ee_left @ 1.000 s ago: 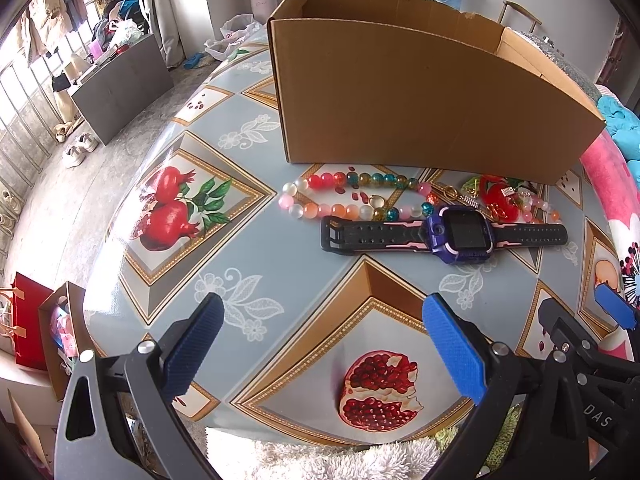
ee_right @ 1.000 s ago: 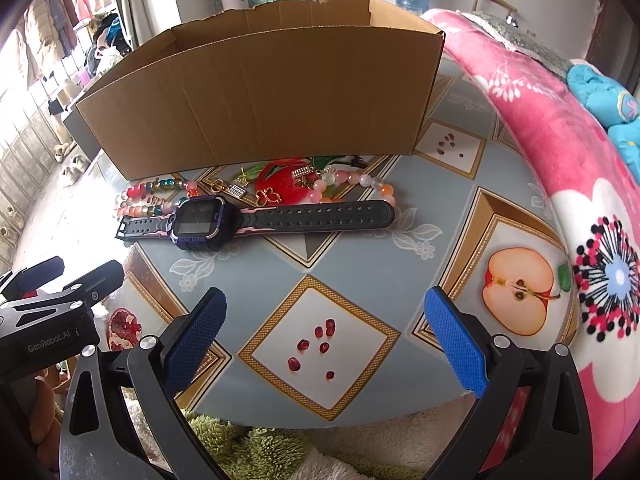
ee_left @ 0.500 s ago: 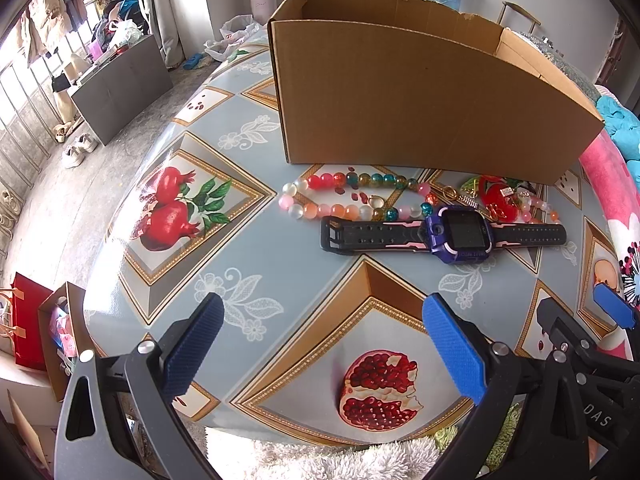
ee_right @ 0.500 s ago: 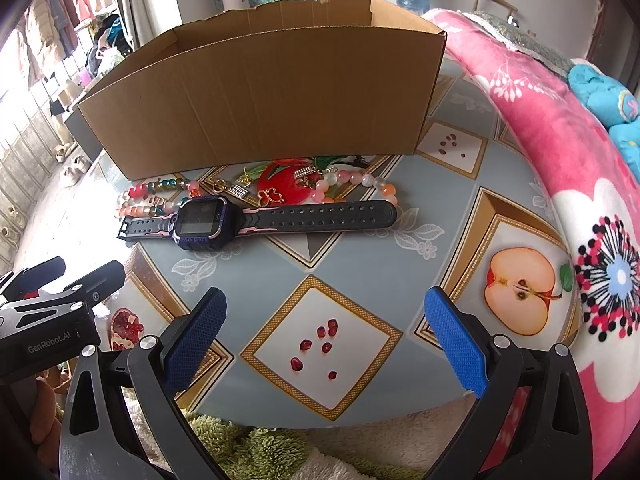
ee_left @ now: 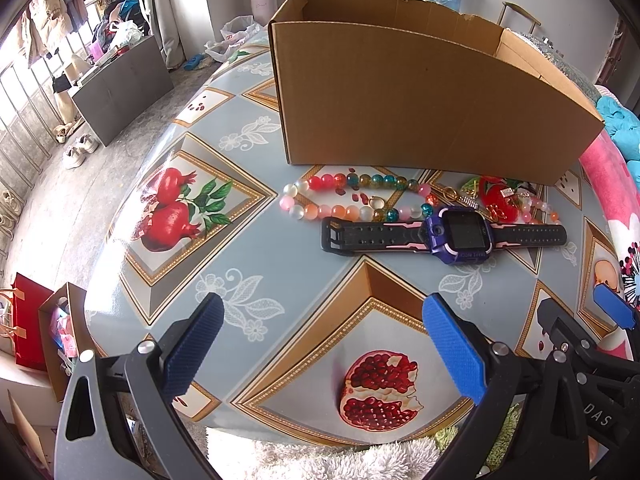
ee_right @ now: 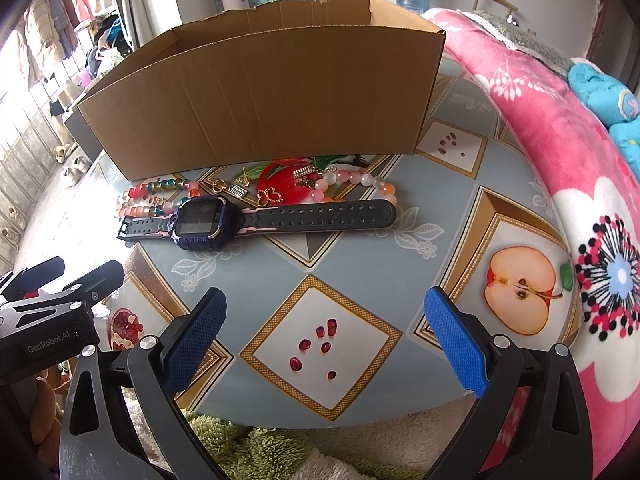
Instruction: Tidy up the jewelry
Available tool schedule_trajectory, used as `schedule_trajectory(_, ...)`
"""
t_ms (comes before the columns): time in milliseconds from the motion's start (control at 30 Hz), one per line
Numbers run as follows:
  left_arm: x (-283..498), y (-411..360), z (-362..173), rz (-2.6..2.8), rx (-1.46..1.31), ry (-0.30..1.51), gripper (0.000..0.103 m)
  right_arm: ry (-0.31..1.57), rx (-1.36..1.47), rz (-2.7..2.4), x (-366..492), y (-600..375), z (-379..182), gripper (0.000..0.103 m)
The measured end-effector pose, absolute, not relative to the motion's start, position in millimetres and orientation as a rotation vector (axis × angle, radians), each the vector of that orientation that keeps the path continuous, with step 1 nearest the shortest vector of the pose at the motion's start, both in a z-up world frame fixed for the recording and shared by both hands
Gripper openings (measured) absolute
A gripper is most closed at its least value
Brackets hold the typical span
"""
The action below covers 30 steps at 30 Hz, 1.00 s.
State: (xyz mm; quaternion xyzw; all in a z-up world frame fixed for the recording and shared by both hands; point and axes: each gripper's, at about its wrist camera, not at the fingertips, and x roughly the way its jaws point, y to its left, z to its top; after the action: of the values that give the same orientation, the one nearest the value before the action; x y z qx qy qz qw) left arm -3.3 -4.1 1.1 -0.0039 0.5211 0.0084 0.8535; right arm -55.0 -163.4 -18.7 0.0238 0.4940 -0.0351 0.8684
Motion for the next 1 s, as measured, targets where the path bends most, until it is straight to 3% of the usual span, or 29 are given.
schedule_trajectory(1000, 10, 10, -13, 0.015, -0.025, 1.147, 0.098, 1.052, 0.039, -0.085, -50, -165, -23, 0.095)
